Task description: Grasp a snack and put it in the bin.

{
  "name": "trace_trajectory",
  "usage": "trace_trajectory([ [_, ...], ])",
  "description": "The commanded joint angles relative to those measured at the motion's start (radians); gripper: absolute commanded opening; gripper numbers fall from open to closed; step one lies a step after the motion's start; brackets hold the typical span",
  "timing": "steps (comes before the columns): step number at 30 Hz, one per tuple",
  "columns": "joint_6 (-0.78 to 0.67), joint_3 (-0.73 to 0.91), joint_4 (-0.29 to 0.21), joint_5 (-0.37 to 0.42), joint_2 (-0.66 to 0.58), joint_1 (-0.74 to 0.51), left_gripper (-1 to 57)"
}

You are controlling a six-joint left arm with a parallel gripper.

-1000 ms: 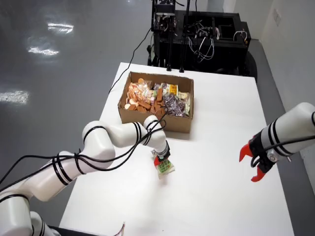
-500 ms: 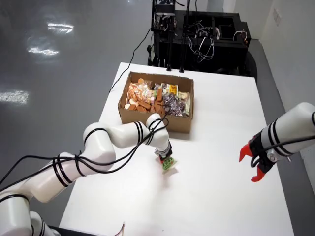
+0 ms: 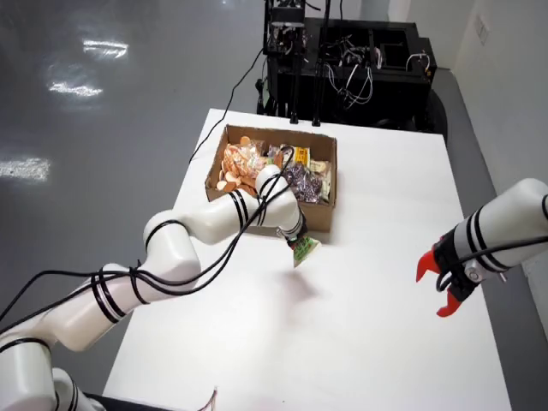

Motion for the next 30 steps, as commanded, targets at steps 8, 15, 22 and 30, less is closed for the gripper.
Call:
trace_trajectory([
  [8,-0.025,-0.211,0.011,0.028,0.026,0.048,6.5],
  [15,-0.01,-0.31,0.031,0.031,0.065,0.064,6.4],
  [22,0.027,-0.374,0.054,0.023,0.095,0.076,5.9],
  [30,0.085,-0.4,0.076,-0.03,0.105,0.096,5.1],
])
